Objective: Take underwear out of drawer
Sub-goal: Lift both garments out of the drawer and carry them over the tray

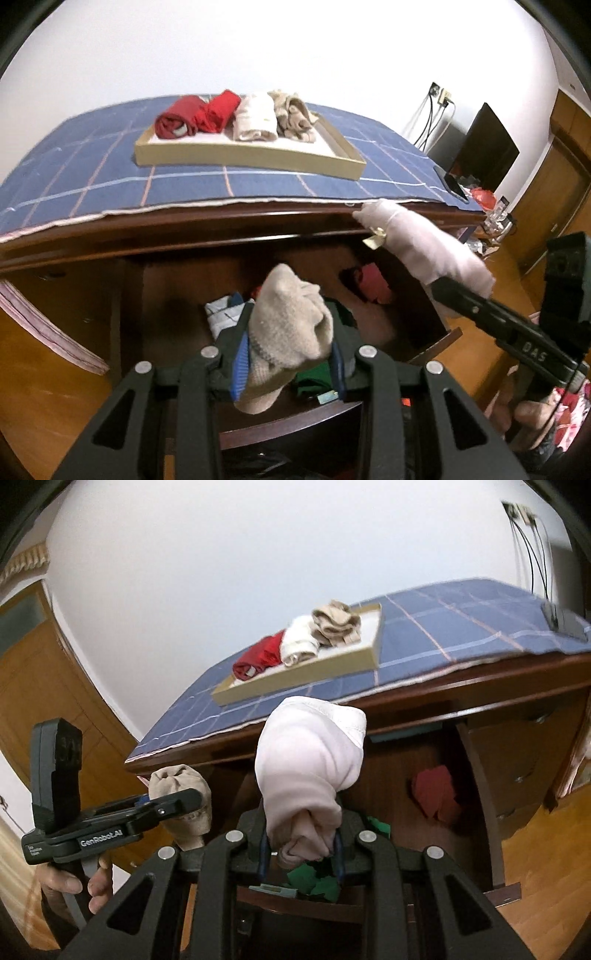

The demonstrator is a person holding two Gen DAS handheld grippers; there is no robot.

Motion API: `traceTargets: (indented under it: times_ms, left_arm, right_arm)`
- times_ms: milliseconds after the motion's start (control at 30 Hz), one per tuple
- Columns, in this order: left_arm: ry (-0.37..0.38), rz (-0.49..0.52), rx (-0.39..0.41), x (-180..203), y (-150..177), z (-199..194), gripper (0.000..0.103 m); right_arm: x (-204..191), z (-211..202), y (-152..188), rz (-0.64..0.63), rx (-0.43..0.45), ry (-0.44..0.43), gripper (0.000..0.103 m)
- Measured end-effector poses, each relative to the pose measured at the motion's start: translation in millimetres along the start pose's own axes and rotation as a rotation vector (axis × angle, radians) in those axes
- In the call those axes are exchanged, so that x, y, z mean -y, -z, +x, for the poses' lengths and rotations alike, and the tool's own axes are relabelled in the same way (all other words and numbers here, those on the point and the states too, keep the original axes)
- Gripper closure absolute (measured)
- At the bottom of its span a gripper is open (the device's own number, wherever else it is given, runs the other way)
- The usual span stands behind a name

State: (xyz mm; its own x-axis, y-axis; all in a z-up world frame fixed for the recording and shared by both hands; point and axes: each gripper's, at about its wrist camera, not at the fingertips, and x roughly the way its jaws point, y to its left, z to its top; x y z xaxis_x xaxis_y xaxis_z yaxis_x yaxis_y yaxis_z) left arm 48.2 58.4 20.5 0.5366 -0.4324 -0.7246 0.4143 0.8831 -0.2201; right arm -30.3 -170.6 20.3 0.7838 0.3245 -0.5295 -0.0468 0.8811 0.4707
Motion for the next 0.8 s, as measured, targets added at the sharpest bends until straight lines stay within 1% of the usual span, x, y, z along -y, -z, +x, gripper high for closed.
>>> traceTargets:
  times_ms: [267,533,800]
  left_arm:
    - [-0.02,0.0,0.041,-3.3,-0.2,-15.0,0.069]
    - [-0.029,-0.01,0.065,-11.4,-1.3,-21.9,0.069]
    - [-0.03,-0.032,0.107,-19.4,-7.4,-37.3,0.069]
  right_arm:
    - [-26.7,-14.6,-5.5,-0.059,0.047,-0.015,0.075]
    - [-36.0,-19.5,-15.5,-0.066,0.067,-0.03,0.075]
    - [-47.0,-25.5,-29.3,-0.092,0.108,-0.038,0.075]
